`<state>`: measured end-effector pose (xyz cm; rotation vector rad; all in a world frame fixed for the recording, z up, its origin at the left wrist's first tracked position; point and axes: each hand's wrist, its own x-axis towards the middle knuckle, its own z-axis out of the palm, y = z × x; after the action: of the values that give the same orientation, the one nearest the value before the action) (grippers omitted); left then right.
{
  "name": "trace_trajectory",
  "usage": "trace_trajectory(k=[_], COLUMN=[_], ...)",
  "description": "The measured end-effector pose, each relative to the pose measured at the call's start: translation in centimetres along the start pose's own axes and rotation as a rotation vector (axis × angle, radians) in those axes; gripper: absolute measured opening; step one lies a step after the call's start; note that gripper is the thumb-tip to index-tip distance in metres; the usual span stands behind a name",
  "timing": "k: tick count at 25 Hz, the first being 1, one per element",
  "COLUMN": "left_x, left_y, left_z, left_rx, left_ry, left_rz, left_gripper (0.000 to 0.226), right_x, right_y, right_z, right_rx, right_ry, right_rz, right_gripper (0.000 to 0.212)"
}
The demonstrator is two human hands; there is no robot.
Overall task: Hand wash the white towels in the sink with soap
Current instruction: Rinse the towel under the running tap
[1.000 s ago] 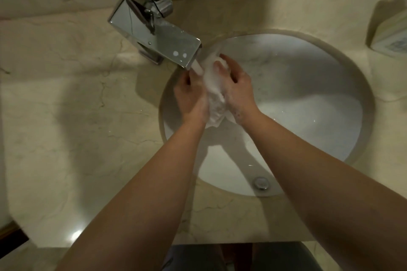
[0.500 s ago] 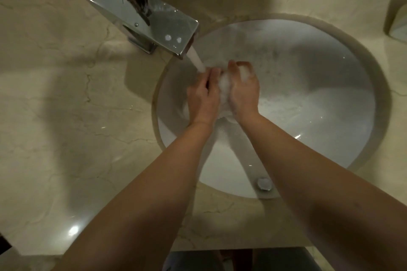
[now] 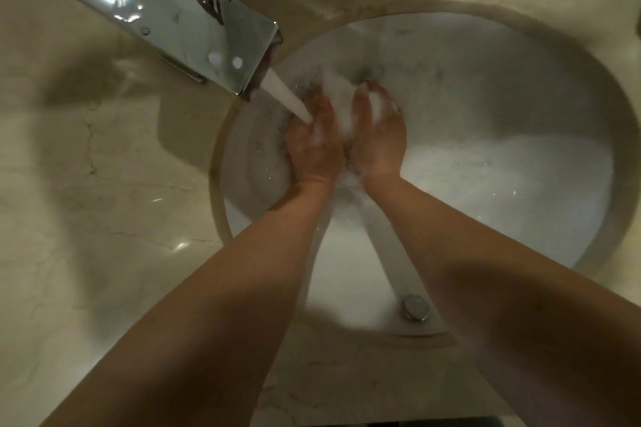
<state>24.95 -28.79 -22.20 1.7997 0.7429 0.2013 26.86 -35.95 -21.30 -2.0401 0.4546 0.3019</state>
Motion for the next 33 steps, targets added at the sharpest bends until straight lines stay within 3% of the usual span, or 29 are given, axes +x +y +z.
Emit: trace_trajectory(k=[3,7,9,11,12,14,17,19,22,26,29,31,33], left_x=[0.2,0.7,1.0,1.7,1.9,1.8,1.0,1.0,0.3,-0.8,-1.1,-1.1,-1.6], left_y=[0.2,-0.6,-0.5,-1.8,-1.7,-0.9,0.0,0.8,1.4,3.0,4.7,5.3,6.3], left_z=[0.3,1.2,1.2,1.1,1.1,1.1,1.0,0.5,-0.5,-0.9,-2.7,-3.6,-4.1], left_rx=[0.005,0.084,0.214,0.439,0.476,0.397,0.388,0.322,0.166,0.198,-0.034,-0.193,-0.259], left_ry=[0.013,0.004,0.009,0.039,0.061,0.105,0.117,0.034,-0.026,-0.095,-0.145,-0.154,-0.042], left_rz=[0.046,-0.109,0.049,0.37,0.431,0.369,0.292,0.205,0.055,-0.195,-0.401,-0.427,-0.351], left_gripper=[0.057,0.068,0.055,0.033,0.03,0.039,0.051,0.058,0.05,0.065,0.07,0.056,0.031], right_x=[0.6,1.8,2.2,2.3,2.4,2.5,2.0,1.3,0.3,-1.4,-2.9,-3.4,-3.4], right_y=[0.0,-0.4,-0.5,-0.5,-0.6,-0.6,-0.9,-1.0,-1.0,-1.4,-2.7,-4.4,-6.0], right_z=[0.3,0.0,-0.1,-0.2,-0.2,-0.2,-0.4,-0.7,-1.0,-1.8,-2.6,-2.9,-3.1], right_rx=[-0.068,-0.181,-0.231,-0.219,-0.224,-0.257,-0.21,-0.067,0.0,0.173,0.315,0.409,0.503], right_ry=[0.035,0.015,0.027,0.035,0.03,0.022,0.016,0.057,0.091,0.101,0.09,0.097,0.072], right_rz=[0.008,-0.004,-0.022,0.018,0.023,-0.025,-0.061,-0.078,-0.067,-0.052,-0.033,0.001,0.037], right_gripper=[0.079,0.065,0.062,0.059,0.059,0.06,0.043,0.037,0.038,0.028,0.024,0.03,0.028])
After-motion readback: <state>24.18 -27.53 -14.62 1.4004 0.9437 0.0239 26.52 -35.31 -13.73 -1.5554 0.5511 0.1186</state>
